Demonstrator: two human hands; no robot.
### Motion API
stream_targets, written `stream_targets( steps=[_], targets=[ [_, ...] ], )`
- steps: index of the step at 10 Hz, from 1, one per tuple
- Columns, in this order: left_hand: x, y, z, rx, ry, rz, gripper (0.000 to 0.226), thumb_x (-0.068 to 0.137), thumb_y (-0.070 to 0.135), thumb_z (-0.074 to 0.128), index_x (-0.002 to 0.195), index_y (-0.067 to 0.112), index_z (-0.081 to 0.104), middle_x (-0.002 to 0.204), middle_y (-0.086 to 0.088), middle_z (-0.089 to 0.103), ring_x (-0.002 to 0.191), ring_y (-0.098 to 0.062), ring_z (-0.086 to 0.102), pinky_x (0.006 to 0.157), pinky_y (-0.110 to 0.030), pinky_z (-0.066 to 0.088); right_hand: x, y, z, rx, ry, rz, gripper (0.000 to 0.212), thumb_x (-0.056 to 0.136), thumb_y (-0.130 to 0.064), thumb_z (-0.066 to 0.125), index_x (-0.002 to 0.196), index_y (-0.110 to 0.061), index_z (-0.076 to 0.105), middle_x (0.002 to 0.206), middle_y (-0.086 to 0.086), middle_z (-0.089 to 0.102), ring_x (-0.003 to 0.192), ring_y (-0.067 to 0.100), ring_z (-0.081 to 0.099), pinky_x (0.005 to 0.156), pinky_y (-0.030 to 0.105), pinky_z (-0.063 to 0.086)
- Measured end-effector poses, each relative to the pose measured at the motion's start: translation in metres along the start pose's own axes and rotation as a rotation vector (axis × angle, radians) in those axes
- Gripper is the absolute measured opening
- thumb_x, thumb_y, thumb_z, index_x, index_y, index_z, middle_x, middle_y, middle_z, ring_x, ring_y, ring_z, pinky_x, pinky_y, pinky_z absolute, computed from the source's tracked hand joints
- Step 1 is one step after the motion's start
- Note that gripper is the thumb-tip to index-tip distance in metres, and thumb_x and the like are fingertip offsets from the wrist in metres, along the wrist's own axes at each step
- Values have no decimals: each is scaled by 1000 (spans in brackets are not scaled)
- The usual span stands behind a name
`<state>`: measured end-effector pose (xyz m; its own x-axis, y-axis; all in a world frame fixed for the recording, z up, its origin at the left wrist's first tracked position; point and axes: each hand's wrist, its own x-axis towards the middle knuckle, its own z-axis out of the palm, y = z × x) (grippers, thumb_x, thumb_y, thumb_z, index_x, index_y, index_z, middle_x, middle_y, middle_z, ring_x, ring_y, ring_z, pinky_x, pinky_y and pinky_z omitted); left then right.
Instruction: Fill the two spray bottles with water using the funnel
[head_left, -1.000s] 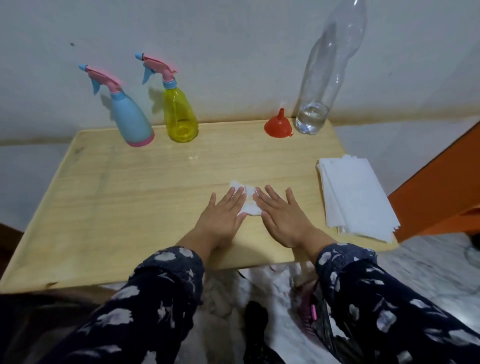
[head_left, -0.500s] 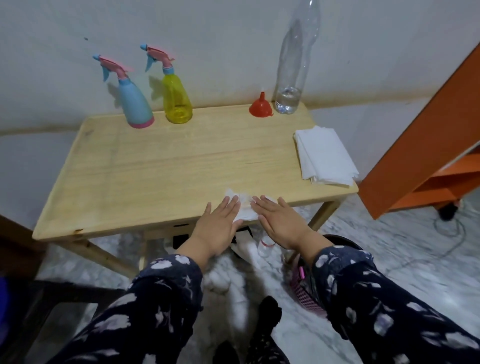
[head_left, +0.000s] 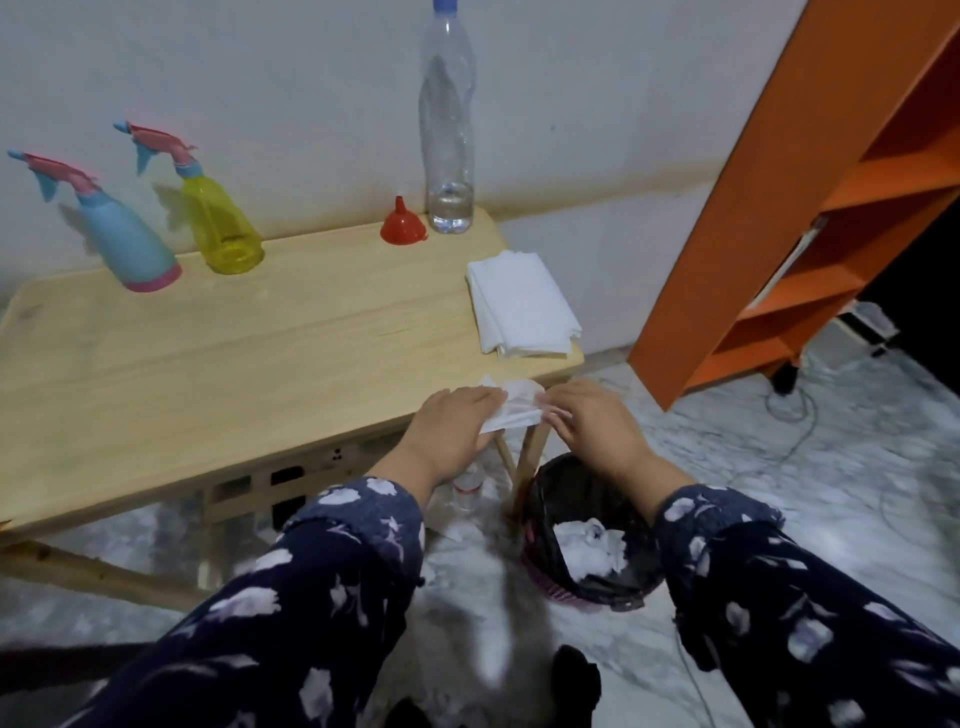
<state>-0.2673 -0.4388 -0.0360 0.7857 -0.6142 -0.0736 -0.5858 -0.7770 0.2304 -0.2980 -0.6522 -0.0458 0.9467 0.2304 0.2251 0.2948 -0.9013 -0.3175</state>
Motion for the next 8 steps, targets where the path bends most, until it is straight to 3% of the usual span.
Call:
stream_targets(
  steps=[1,2,3,4,5,6,7,8],
  targets=[
    [32,40,10,-148,63,39,45,96,30,53,140,19,47,139,-3,54,124,-25,51,98,-37,41,-18,41,-18,101,8,154,15,83,-11,68,96,-16,72,90,2,73,84,23,64,72,31,48],
    [61,74,28,-271,82,36,35,96,22,54,131,20,55,127,-2,62,116,-23,57,91,-37,45,-34,82,-26,139,-72,266,15,80,-5,62,80,-19,67,83,0,71,81,24,64,70,34,49],
    [91,101,51,-284,64,20,24,95,16,53,118,21,59,118,0,65,106,-24,59,81,-36,47,-49,121,-23,150,-123,285,20,83,-1,59,85,-15,73,93,2,72,88,23,65,74,27,44],
    [117,122,79,-263,29,-16,23,93,12,50,109,21,63,111,0,65,101,-26,60,80,-38,48,-59,152,-10,107,-179,245,21,89,-7,56,100,-12,73,105,4,71,96,23,64,80,28,46],
    [134,131,114,-261,-5,11,34,87,4,52,114,17,67,116,-5,67,107,-29,61,85,-46,52,-70,183,8,99,-306,239,27,93,-18,55,116,-15,68,122,3,65,112,23,60,90,33,48],
    [137,136,136,-192,-345,-57,49,97,13,50,143,26,43,156,-1,32,144,-21,26,112,-48,29,-82,206,22,127,-497,280,34,94,-21,55,127,-22,60,137,1,56,127,21,51,99,34,45],
    [136,131,147,-237,-384,-102,50,98,14,51,145,27,40,159,2,22,146,-19,20,112,-43,29,-89,223,29,149,-529,328,34,94,-18,54,128,-21,59,137,2,56,125,22,51,98,33,43],
    [128,124,144,-256,-394,-118,47,97,15,52,143,26,44,158,3,27,142,-20,30,105,-37,37,-91,234,25,175,-529,353,31,95,-15,52,125,-16,61,131,4,60,119,24,55,95,31,42]
  ],
)
